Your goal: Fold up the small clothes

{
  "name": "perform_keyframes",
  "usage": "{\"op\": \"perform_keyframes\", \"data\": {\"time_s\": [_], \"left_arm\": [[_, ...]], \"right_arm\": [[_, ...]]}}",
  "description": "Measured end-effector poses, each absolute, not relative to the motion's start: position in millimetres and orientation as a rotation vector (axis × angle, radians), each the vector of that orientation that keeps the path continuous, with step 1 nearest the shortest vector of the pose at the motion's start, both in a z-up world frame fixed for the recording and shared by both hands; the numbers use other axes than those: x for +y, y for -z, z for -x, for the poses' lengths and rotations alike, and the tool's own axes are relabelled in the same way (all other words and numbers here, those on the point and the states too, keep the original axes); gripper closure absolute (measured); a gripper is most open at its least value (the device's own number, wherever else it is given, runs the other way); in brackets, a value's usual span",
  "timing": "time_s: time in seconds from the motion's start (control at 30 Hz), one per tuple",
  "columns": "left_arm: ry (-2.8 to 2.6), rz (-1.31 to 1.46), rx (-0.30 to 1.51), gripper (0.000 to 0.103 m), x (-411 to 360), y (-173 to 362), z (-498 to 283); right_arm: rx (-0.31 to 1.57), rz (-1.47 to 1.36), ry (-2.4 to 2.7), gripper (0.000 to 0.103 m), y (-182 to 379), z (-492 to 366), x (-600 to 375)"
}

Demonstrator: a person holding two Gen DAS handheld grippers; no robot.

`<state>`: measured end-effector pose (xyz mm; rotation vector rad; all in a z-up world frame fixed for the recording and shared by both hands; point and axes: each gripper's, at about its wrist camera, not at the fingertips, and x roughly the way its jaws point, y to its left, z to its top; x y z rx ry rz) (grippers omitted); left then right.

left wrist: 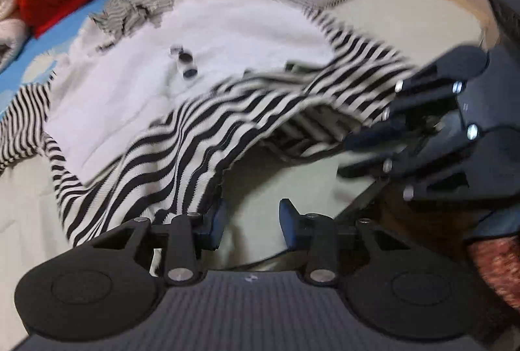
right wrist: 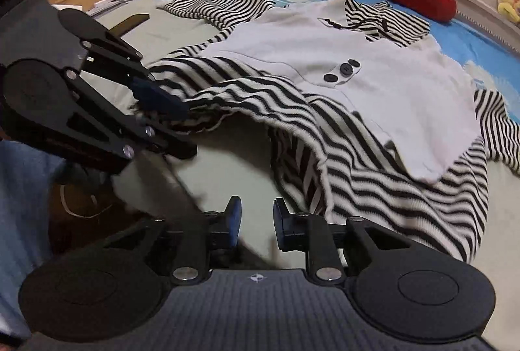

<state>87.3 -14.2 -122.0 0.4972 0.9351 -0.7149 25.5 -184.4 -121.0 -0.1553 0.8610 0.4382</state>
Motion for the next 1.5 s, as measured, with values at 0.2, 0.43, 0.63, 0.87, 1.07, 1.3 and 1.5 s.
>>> {"op": "perform_keyframes", "data": {"time_s": [0.2, 0.43, 0.63, 0.87, 1.07, 1.3, 1.5], "left_arm": [[0.626, -0.510, 1.012, 0.057, -19.6, 145.4, -124.3], [0.663, -0.593, 0.959, 0.059, -25.9, 149.8, -124.9], [0.625, -0.616, 0.952, 0.099, -19.1, 146.5, -126.5], [0.825, -0.842, 0.891, 0.099, 19.0, 118.9, -60.9], [0.875, -0.823, 0.878, 0.045, 24.0, 123.9, -42.0], [0.794, -0.705, 0.719, 0.029, 15.8, 89.4, -65.0], [0.721, -0.923, 0.870, 0.093, -1.1, 147.6, -86.7]], "right_arm": [[0.871, 0.202, -0.346, 0.080, 151.8, -52.8, -198.0], [0.886, 0.166, -0.455, 0.065, 148.4, -53.7, -203.6], [0.829, 0.283, -0.420, 0.098, 158.6, -53.2, -185.1], [0.861, 0.397, -0.666, 0.099, 111.1, -16.7, -194.9], [1.045, 0.493, -0.655, 0.093, 147.3, 5.7, -189.6], [0.790, 0.263, -0.497, 0.074, 91.4, -7.8, -225.9], [0.904, 0.365, -0.459, 0.087, 124.3, -31.8, -222.0]]}}
